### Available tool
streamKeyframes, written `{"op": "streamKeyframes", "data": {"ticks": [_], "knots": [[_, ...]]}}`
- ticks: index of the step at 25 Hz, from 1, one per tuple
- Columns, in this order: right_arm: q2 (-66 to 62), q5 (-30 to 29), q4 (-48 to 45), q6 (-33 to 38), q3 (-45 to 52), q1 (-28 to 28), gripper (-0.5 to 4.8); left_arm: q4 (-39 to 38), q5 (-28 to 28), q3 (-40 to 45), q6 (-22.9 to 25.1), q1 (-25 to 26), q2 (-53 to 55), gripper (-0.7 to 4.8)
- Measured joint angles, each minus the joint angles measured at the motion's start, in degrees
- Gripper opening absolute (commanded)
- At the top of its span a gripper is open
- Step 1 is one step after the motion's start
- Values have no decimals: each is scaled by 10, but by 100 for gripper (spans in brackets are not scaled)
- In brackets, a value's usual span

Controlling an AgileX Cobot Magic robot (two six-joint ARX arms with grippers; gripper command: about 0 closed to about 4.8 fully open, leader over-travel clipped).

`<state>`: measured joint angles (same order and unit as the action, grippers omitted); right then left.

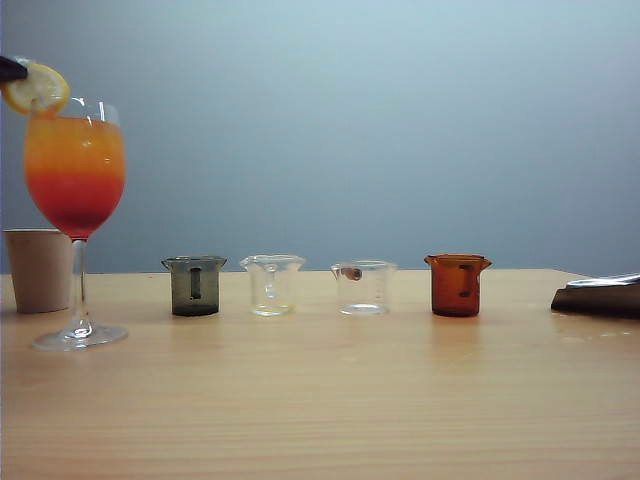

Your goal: Pick up the lemon slice from the paper cup on the left and carefully insert it into the rim of the goblet.

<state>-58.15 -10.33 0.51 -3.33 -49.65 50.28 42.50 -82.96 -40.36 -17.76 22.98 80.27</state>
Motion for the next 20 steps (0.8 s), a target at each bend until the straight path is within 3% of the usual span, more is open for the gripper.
{"op": "streamKeyframes", "data": {"ticks": [20], "knots": [[0, 0, 0, 0, 0, 0, -5, -21, 21, 0, 40, 0, 20, -5]]}}
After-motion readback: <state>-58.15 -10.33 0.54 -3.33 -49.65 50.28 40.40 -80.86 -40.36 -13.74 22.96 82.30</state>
